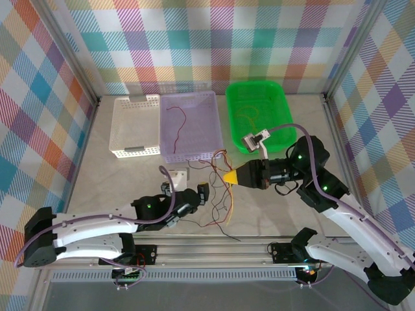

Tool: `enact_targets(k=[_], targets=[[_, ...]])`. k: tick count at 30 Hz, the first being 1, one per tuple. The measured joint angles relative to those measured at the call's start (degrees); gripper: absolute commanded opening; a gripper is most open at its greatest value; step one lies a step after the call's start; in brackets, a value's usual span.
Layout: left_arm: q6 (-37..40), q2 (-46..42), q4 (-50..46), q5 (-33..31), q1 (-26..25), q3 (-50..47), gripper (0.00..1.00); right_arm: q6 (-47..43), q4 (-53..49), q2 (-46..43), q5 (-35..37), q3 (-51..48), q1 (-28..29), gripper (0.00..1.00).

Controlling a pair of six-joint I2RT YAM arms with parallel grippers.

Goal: Untangle the cables

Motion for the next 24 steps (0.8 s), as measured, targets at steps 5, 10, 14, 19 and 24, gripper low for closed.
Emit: enact_targets(k=[5,10,14,19,24], targets=[[0.02,-8.61,6.56,3.21,0.09,-5.49,1.00,0.13,0.44,-0.44,-0.94,-0.50,0.00,0.00],[0.20,-13.97,12.09,7.37,0.07,-8.76,1.00,0.04,0.39,-0.76,-1.79,-2.03,0.00,0.00],[0.76,-13.14,16.48,11.82,0.07,-8.72,1.00,-0.13,0.76,-0.57,-2.64,-2.10,0.00,0.00],[1.51,-9.60,18.40,14.91,0.07,-6.82,1.00,-0.11,2.25,0.28,-3.63,-3.10,0.00,0.00],[1.73,-8.39,19.52,15.34,0.07,-6.19,1.00,-0.13,2.54,0.31,-3.98,-3.39,0.00,0.00]])
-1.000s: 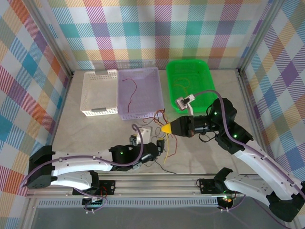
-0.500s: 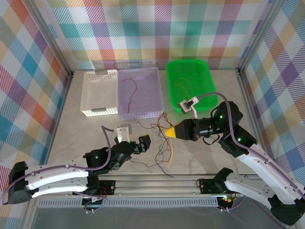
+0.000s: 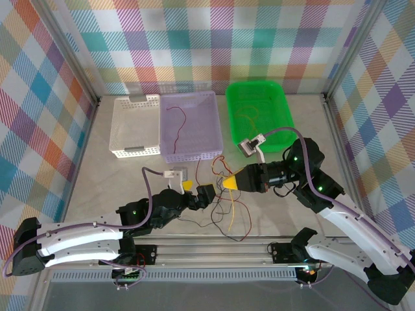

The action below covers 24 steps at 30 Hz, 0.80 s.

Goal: Untangle the cables

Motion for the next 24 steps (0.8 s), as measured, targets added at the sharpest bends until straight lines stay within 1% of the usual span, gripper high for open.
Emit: enact_targets(k=[4,9,14,17,20,22,24], targets=[[0.04,3.15,1.60,1.46,0.00,0.57,1.00,0.02,0.35,0.11,-0.17,0.00,0.00,0.00],[0.74,10.97,2.99,3.56,0.00,4.17,1.00,0.92,3.43,1.57,-0.59,0.00,0.00,0.00],[1.95,14.64,4.24,3.26,0.00,5.86,1.00,3.04,6.12,1.73,-0.59,-0.28,0.15,0.00],[3.02,16.39,4.63,2.51,0.00,7.08,1.00,4.26,7.65,1.73,-0.50,-1.03,1.25,0.00],[4.26,19.54,3.89,1.38,0.00,10.64,1.00,4.83,8.24,1.73,-0.07,-1.97,3.02,0.00],[5.01,21.75,3.80,0.74,0.00,13.33,0.95,4.94,8.26,1.77,0.17,-2.27,3.93,0.00],[6.10,23.54,3.69,0.13,0.00,15.72,0.79,5.01,8.39,1.95,0.55,-2.29,4.61,0.00]])
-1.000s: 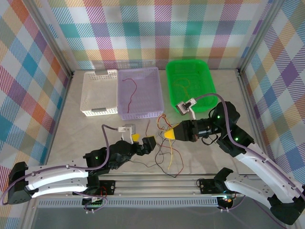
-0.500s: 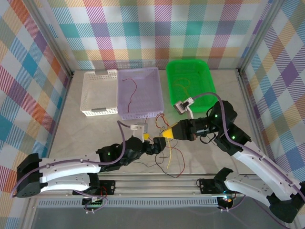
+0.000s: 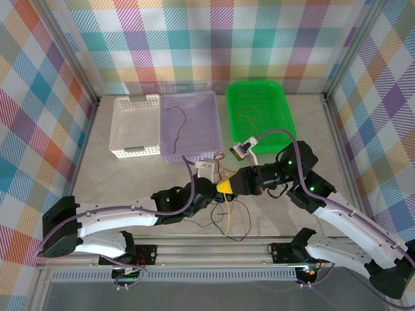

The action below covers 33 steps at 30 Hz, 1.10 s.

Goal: Untangle the cables

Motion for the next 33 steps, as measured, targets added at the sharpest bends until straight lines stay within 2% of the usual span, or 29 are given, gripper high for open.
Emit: enact_targets(k=[7,10,11,19,25,26,33], targets=[[1.36,1.53,-0.02,0.00,0.00,1.95,0.30,-1.49,-2.86,-0.17,1.77,0.13,0.24,0.00],[1.25,1.33,0.31,0.79,0.00,1.27,0.02,-2.75,-5.14,-0.46,3.13,0.63,0.24,0.00],[0.98,0.98,0.33,1.31,0.00,0.66,0.00,-3.19,-5.81,-0.46,3.50,0.94,0.24,0.00],[-0.31,-2.62,0.42,6.38,-0.02,-3.02,0.00,-6.58,-10.93,-0.31,6.69,4.74,-0.87,0.00],[-1.20,-7.28,1.92,10.56,-0.83,-6.80,0.00,-7.50,-13.90,0.61,8.02,5.46,-7.82,0.03],[-1.42,-8.04,1.99,11.19,-1.18,-7.34,0.00,-7.61,-14.49,0.85,8.17,5.42,-9.07,0.06],[-1.77,-13.20,2.12,13.92,-4.33,-10.27,0.00,-7.15,-15.17,2.56,8.37,3.87,-14.86,0.00]])
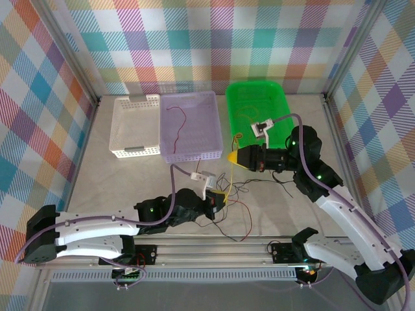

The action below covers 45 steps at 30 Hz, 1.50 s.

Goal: Untangle the cables

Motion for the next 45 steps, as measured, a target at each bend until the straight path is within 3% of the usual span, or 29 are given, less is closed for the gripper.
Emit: enact_targets(k=[3,4,7,10,14,23,26,28,33,39,43,45], targets=[[-0.55,-4.00,0.46,0.04,-0.46,-2.73,0.00,-0.22,-0.17,0.09,0.02,-1.07,-0.04,0.00],[-0.96,-5.55,0.74,0.04,-0.48,-3.72,0.04,-0.48,-0.39,0.07,0.07,-1.27,-0.04,0.00],[-1.90,-10.01,1.51,0.55,-0.59,-5.75,0.50,-1.14,-1.33,-0.35,0.57,-2.14,-0.04,0.00],[-2.95,-12.72,3.50,1.31,-0.96,-5.99,0.69,-1.53,-2.10,-1.01,0.72,-3.17,-0.04,0.00],[-3.80,-13.25,7.37,2.54,-2.27,-5.97,0.79,-1.73,-2.08,-1.16,0.90,-4.28,-0.04,0.00],[-1.92,-7.69,10.29,3.67,-4.63,-2.14,0.83,-0.85,-0.85,-0.61,0.94,-4.85,1.29,0.00],[-1.11,-5.20,10.58,3.65,-4.63,0.13,0.81,-0.83,-0.48,0.13,1.14,-4.85,3.19,0.00],[-0.79,-3.63,10.84,3.65,-4.63,1.44,0.75,-0.83,-0.48,0.66,1.20,-4.85,4.20,0.00],[0.39,-2.71,11.13,3.54,-4.74,2.54,0.01,-0.87,-0.55,1.22,1.62,-4.90,5.35,0.00],[0.11,-7.17,8.04,1.16,-4.76,1.55,0.00,-1.16,-0.61,1.18,2.10,-4.90,5.35,0.02],[-1.73,-15.04,5.90,-3.10,-4.81,-2.23,0.00,-2.43,-2.43,0.92,2.47,-4.90,5.53,0.28],[-3.30,-19.76,4.87,-5.66,-4.85,-4.42,0.00,-3.69,-4.13,0.46,3.76,-4.90,4.52,0.34]])
